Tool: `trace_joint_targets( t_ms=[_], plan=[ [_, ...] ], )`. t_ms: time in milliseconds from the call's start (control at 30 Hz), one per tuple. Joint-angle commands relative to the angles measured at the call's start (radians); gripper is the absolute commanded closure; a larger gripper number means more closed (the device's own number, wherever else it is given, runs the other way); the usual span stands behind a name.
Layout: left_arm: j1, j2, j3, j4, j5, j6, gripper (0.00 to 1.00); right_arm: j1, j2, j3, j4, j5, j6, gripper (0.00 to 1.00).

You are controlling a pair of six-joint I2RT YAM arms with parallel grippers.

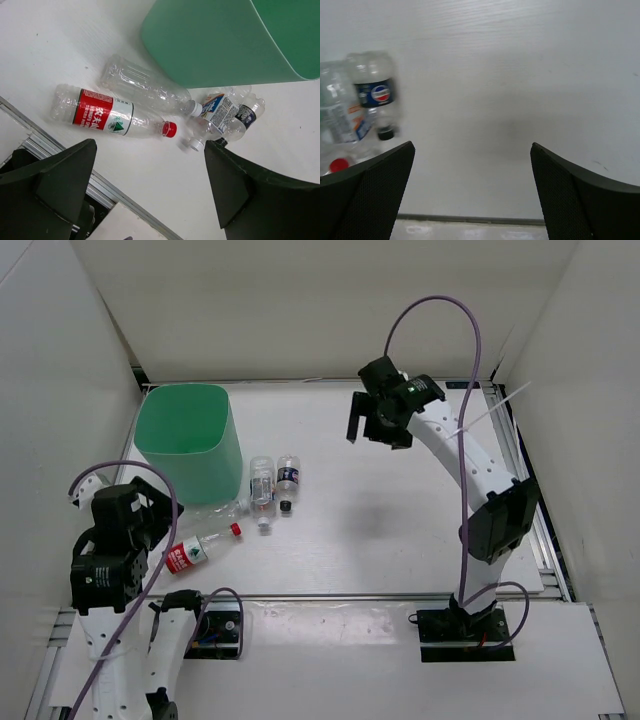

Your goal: Put the plastic bottles in the bin

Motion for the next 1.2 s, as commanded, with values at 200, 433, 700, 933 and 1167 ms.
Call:
trace_joint_targets(
  t_ms=[200,433,700,933,1167],
  plan=[
    [-0.007,-0.010,-0.043,0.018,-0.033,0.042,0.00,-0.029,0.169,0.152,0.181,-0.588,-0.187,0.00],
    [-0.007,0.060,0.050,-0.001,0.005,0.092,0.00,-0.029,0.379,0.225,0.298,-0.806,-0.173,0.00],
    [-0.007,0.105,0.083,-0.021,0.005,0.101,0.00,-0.029,0.583,0.317,0.345,-0.886,-0.115,0.00],
    [-0.007,0.123,0.083,-0.030,-0.004,0.057,0.00,0.016,0.669,0.317,0.399,-0.952,-0.092,0.00],
    [-0.007,0.142,0.083,-0.041,-0.024,0.046,0.00,0.034,0.760,0.385,0.422,-1.010,-0.043,0.00]
  ],
)
